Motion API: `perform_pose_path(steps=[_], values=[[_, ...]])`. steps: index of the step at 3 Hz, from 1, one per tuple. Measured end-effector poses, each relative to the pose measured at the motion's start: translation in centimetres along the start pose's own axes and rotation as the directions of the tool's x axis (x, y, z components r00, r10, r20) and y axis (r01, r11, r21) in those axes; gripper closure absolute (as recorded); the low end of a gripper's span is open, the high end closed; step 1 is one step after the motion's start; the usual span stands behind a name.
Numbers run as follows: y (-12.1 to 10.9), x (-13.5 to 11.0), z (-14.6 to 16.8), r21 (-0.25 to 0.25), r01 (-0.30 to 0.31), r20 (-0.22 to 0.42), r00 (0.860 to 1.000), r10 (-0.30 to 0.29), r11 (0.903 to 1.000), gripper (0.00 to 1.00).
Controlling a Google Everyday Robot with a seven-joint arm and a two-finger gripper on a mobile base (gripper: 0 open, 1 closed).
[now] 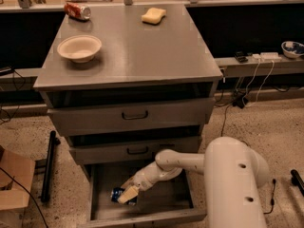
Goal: Place pepsi can into bottom drawer
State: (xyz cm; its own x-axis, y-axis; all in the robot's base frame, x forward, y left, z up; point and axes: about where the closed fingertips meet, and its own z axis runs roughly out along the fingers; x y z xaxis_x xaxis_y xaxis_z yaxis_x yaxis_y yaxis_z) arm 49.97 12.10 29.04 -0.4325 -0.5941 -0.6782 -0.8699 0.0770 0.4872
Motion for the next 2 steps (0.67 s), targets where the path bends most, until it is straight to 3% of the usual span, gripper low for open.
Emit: perform_pose_path(steps=[1, 2], values=[[-1.6, 1.3, 2.3, -0.01, -0.026, -0.006, 1.0, 0.026, 0.9996, 1.0], [-3.0, 3.0, 4.8, -0.018, -0.058, -0.008, 0.998, 0.058, 0.9982, 0.81]])
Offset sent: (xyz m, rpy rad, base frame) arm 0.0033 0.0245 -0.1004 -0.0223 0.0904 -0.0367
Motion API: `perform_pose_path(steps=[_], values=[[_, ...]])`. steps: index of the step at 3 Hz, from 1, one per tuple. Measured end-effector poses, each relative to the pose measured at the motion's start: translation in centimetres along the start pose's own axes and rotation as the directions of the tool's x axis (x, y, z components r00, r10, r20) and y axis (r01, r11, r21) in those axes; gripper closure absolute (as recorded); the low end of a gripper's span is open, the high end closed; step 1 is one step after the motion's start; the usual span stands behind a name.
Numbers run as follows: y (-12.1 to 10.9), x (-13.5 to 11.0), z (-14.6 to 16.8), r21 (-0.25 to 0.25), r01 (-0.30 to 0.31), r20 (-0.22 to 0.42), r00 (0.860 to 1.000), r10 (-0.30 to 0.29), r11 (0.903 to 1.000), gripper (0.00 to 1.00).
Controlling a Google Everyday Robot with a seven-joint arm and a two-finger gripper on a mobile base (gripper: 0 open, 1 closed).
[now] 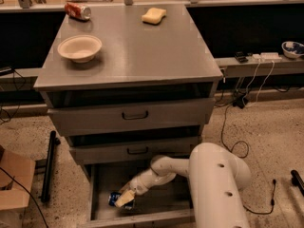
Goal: Place pepsi can into bottom drawer
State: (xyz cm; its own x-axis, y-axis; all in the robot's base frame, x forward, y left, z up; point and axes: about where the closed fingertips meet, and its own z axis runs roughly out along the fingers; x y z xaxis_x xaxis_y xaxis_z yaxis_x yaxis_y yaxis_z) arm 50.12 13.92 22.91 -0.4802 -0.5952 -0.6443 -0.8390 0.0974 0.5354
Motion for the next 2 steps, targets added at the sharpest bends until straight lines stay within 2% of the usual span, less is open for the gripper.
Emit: perform_pose_path(steps=[2], values=[[-1.8, 3.5, 3.9, -0.022, -0.07, 0.008, 0.997, 0.071, 0.9973, 0.35]])
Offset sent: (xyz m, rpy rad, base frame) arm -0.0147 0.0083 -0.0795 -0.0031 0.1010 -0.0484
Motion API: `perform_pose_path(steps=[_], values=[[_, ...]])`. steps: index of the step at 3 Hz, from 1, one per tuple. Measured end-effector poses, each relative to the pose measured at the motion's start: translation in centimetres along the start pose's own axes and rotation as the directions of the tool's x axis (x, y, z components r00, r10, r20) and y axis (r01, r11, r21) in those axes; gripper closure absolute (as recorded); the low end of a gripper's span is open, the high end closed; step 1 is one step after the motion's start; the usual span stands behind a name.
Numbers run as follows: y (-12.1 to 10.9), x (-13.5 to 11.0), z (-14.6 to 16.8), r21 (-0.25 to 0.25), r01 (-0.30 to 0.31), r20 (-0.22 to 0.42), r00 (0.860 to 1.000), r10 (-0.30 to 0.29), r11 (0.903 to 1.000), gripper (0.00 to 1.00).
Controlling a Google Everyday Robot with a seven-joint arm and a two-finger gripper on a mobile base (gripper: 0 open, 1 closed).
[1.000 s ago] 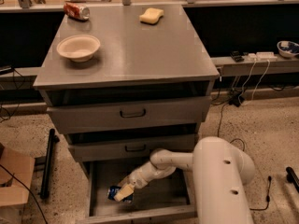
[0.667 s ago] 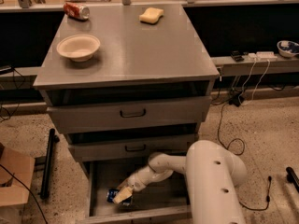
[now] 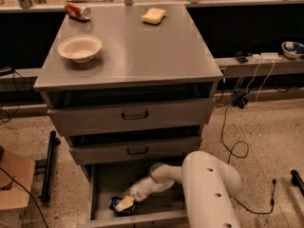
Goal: Place pepsi can into bottom drawer
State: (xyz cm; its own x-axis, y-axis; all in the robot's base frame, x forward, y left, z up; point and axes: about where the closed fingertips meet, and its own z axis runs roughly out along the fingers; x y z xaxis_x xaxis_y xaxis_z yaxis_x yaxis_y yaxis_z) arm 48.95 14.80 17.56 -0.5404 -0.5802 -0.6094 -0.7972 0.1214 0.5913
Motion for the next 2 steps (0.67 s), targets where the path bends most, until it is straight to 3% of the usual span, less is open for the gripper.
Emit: perform_pose_path(steps=[1, 2], values=[[-0.05, 0.09, 0.08, 0.0, -0.001, 0.001, 1.0, 0.001, 1.0, 0.11], [-0.05, 0.09, 0.08, 0.0, -0.001, 0.001, 1.0, 0.001, 1.0, 0.0]])
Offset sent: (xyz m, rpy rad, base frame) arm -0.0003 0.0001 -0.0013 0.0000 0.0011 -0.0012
